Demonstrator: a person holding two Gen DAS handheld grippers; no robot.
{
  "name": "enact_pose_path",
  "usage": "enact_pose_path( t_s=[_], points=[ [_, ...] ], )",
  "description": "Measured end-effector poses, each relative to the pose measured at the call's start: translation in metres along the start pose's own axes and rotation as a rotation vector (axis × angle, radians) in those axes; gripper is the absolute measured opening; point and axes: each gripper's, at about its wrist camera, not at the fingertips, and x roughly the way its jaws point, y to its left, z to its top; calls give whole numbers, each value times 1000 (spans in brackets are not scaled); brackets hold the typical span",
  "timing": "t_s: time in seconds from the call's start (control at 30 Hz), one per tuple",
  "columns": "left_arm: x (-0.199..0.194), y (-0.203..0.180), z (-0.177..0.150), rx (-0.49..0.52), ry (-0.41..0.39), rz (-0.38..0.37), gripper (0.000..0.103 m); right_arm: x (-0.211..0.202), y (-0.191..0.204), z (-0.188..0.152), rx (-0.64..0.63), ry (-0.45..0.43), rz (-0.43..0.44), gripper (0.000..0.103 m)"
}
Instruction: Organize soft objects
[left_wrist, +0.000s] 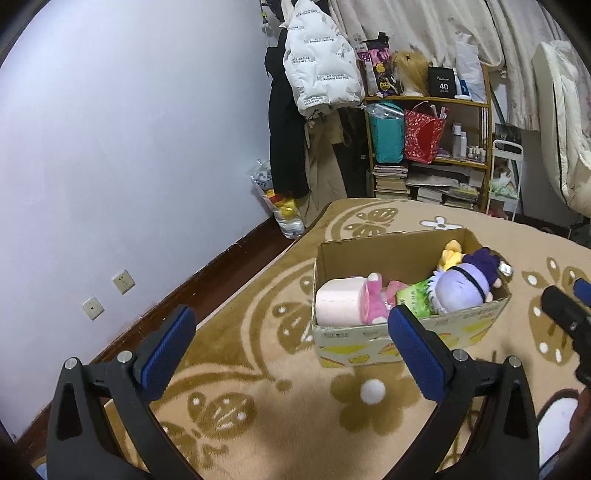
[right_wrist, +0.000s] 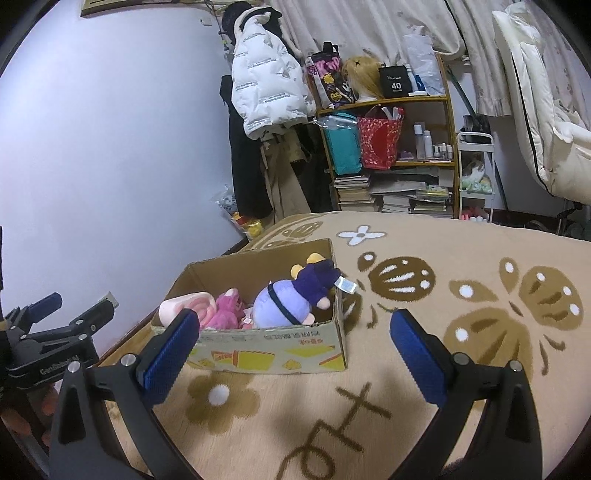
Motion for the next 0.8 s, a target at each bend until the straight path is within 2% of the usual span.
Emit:
enact_pose_path(
  t_s=[0.4, 0.8],
  points=[
    [-24, -3, -13, 26, -17, -15, 103, -18, 9, -14, -33, 23, -9, 103],
    [-14, -13, -23, 65, 16, -27, 103, -15, 6, -24, -43, 43, -46, 103]
  ],
)
